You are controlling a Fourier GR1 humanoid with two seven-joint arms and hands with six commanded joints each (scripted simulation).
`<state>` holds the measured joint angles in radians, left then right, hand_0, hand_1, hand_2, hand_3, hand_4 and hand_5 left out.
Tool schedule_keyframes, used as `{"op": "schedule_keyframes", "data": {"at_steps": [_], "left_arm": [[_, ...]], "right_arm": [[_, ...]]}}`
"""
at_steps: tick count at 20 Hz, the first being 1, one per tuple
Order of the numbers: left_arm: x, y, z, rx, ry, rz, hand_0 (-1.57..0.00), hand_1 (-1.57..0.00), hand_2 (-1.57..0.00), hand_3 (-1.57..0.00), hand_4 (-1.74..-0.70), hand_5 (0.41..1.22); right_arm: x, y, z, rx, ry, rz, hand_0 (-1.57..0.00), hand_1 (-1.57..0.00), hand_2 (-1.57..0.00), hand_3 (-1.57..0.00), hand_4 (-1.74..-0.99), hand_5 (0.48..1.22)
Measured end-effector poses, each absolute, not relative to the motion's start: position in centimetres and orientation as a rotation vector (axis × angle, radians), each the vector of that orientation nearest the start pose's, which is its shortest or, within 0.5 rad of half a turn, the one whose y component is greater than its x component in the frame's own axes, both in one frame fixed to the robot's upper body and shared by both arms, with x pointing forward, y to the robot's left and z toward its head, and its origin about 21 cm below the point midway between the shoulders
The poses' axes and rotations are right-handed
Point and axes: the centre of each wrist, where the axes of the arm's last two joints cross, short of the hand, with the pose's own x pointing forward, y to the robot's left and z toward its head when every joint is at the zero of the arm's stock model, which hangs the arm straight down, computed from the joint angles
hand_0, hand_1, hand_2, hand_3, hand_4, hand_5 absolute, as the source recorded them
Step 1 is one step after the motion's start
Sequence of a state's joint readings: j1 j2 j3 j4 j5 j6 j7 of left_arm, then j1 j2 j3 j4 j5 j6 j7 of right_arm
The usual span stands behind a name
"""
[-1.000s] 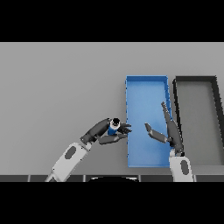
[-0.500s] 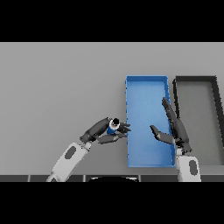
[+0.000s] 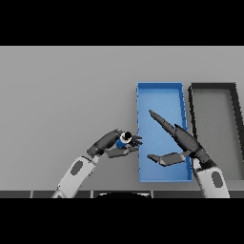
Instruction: Pick up the blue pipe and place it into the blue bin.
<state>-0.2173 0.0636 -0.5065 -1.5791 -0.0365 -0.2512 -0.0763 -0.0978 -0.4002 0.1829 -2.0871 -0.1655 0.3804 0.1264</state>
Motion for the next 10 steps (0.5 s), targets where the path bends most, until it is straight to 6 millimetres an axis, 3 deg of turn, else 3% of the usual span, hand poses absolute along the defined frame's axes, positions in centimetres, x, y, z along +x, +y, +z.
{"op": "schedule_keyframes", "data": {"at_steps": [10], "left_arm": [[26.3,9.9,4.8,-0.584,-1.693,-0.809,-1.57,-1.57,-1.57,-1.57,-1.48,1.221]], "right_arm": [[24.2,-17.5,16.5,0.464,-1.723,1.066,0.0,0.0,0.0,0.0,-1.195,0.513]]}}
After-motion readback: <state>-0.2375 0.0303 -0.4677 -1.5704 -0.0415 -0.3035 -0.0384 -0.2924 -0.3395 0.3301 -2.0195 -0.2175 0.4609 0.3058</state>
